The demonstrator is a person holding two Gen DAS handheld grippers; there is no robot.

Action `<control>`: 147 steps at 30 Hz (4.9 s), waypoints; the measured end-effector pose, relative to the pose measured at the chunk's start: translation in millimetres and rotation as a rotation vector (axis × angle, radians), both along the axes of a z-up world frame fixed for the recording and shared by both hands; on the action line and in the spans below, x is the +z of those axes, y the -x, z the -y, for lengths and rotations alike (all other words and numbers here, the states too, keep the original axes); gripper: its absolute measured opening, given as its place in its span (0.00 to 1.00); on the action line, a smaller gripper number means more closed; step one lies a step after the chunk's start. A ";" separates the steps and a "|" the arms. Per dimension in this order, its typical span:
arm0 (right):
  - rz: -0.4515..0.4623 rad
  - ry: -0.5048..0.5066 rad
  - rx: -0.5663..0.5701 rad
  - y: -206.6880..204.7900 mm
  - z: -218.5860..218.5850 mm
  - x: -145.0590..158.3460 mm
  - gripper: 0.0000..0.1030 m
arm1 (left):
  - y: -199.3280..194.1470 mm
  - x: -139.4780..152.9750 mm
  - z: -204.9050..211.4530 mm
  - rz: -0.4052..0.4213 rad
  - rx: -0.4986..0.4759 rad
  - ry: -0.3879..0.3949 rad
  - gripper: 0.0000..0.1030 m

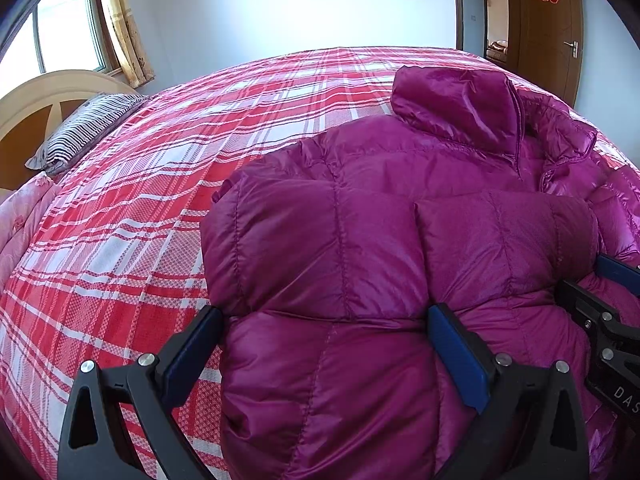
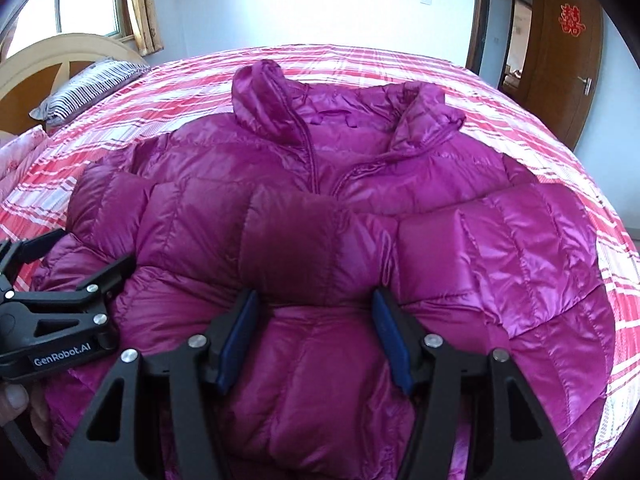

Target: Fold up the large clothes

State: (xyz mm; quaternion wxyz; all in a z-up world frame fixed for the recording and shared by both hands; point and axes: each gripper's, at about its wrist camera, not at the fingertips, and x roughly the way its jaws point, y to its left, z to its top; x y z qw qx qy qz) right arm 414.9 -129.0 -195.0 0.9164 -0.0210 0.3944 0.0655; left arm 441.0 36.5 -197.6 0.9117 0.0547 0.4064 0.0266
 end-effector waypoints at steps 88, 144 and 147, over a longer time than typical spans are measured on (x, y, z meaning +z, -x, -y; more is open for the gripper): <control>0.160 0.327 0.244 -98.5 100.4 32.3 0.08 | -107.4 40.9 67.1 0.081 -0.547 -0.233 0.14; -0.042 -0.001 -0.004 -135.2 82.1 36.6 0.45 | -101.1 21.2 94.2 0.042 -0.447 -0.048 0.15; -0.034 0.018 0.011 -127.5 85.9 18.9 0.43 | -101.5 20.4 95.1 0.031 -0.444 -0.033 0.15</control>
